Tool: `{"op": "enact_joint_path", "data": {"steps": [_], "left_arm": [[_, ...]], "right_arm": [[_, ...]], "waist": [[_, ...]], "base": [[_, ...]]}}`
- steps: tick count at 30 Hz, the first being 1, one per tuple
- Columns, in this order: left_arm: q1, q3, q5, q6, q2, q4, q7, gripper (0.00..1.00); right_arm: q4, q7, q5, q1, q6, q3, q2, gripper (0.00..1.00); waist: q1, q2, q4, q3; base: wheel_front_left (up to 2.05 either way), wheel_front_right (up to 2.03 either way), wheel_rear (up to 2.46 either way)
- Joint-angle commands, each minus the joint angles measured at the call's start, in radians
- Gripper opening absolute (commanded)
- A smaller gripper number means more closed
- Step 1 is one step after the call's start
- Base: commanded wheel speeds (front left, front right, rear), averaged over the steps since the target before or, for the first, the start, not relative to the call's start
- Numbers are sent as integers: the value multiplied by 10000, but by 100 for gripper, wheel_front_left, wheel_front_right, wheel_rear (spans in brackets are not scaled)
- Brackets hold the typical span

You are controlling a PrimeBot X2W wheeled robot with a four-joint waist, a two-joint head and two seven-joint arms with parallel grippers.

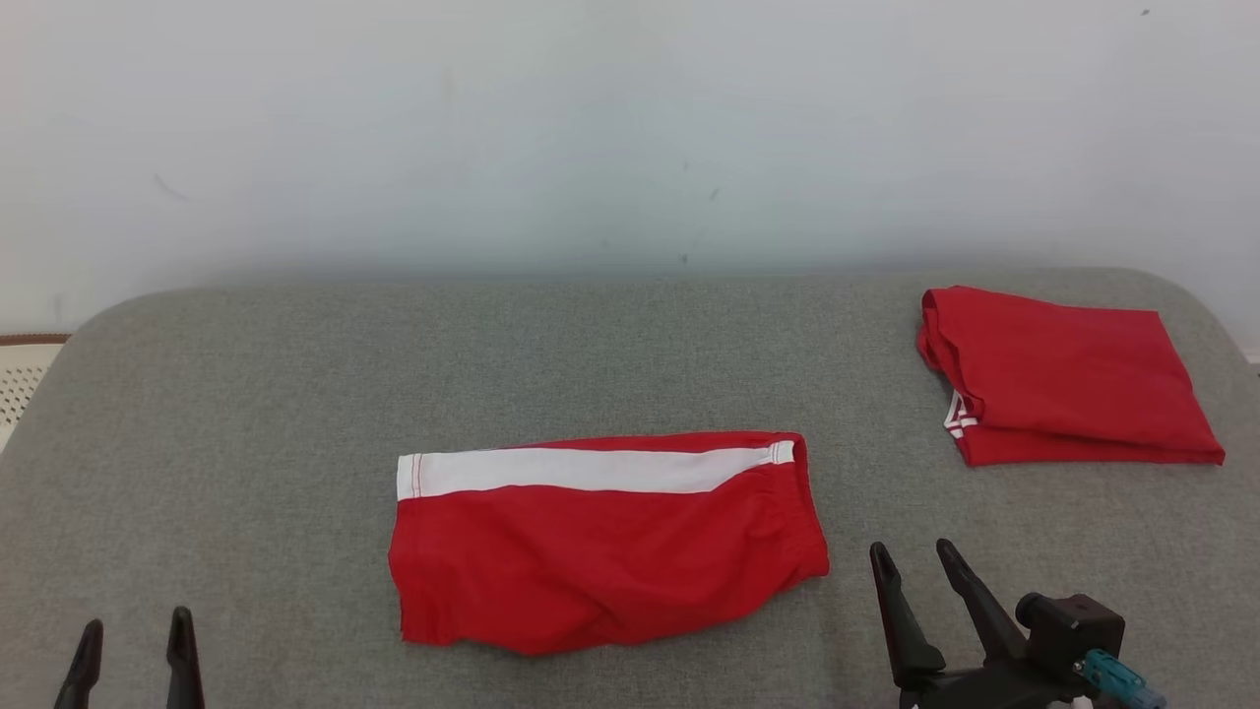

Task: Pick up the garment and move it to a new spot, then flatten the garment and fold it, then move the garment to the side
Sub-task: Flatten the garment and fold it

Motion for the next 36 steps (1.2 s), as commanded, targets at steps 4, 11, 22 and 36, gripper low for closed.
{"op": "enact_joint_path", "data": {"steps": [4, 11, 22, 36], "left_arm": [[166, -82, 245, -211, 78, 135, -52, 100], [182, -178, 544, -221, 142, 183, -53, 100], [134, -262, 540, -286, 97, 208, -53, 100], [-181, -667, 606, -369, -124, 333, -51, 100]], "right_arm": [[55, 84, -19, -21, -1, -56, 17, 100], [92, 218, -75, -12, -1, -117, 78, 100], [312, 596, -79, -444, -1, -23, 108, 100], [3060, 1358, -128, -2891, -1, 123, 196, 100]], "waist": [[0, 0, 10, -4], [0, 0, -10, -7], [0, 0, -5, -7], [0, 0, 541, 139]], "base": [[0, 0, 0], [0, 0, 0], [0, 0, 0], [0, 0, 0]]}}
